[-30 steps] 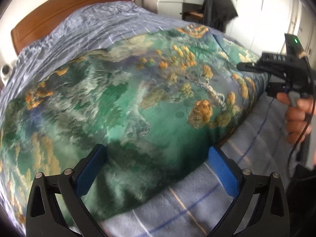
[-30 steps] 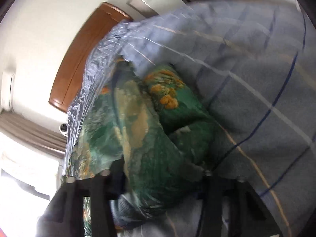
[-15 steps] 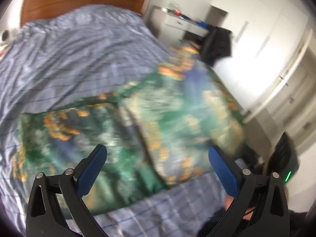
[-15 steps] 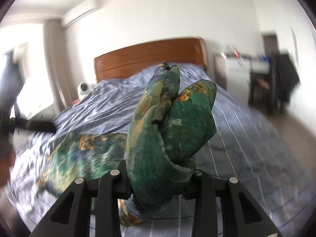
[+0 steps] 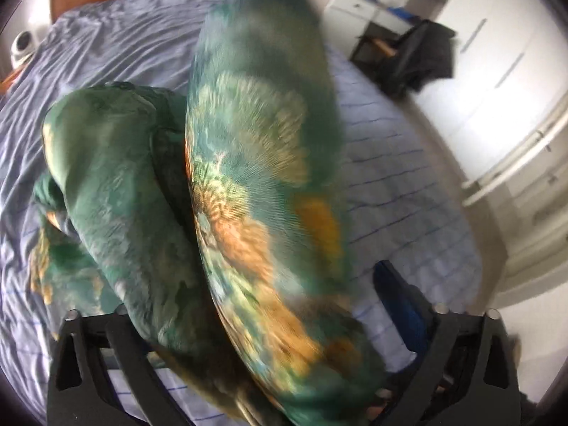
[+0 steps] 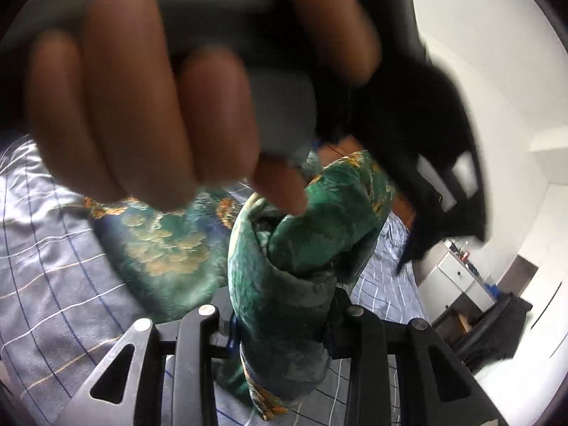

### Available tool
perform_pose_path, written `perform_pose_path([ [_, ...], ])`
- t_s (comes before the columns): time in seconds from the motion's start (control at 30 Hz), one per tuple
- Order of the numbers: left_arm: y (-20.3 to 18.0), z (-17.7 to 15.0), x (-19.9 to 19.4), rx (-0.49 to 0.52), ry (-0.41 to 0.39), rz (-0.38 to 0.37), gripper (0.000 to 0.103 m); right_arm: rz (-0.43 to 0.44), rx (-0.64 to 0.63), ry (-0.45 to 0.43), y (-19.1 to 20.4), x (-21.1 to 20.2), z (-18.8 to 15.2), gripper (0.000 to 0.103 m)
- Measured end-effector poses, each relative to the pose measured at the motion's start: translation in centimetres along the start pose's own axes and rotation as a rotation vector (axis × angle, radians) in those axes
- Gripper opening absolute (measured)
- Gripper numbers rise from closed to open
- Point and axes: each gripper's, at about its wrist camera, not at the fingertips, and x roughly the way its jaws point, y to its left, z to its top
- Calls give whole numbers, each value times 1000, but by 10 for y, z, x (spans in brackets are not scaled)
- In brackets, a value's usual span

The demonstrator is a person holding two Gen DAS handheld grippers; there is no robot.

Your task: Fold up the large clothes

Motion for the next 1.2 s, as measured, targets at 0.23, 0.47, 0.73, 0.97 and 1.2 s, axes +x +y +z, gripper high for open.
perform_pose_path([
  [0.23,33,0,0,-53,9,-62,40,40,-19,27,6,-3,2,45],
  [0.47,58,6,-17,-78,-25,-83,38,159,-20,-35,11,-40,10,73],
  [0.73,108,2,-35,-59,-78,-36,38,195,226,29,-39,-41,-4,73],
  [0.97,173,-15,-8,-113,-50,17,38,207,472,135,-108,6,-18,73],
  [1.2,227,-29,1,-215,-80,-28,39,351,458,145,-104,78,18,72],
])
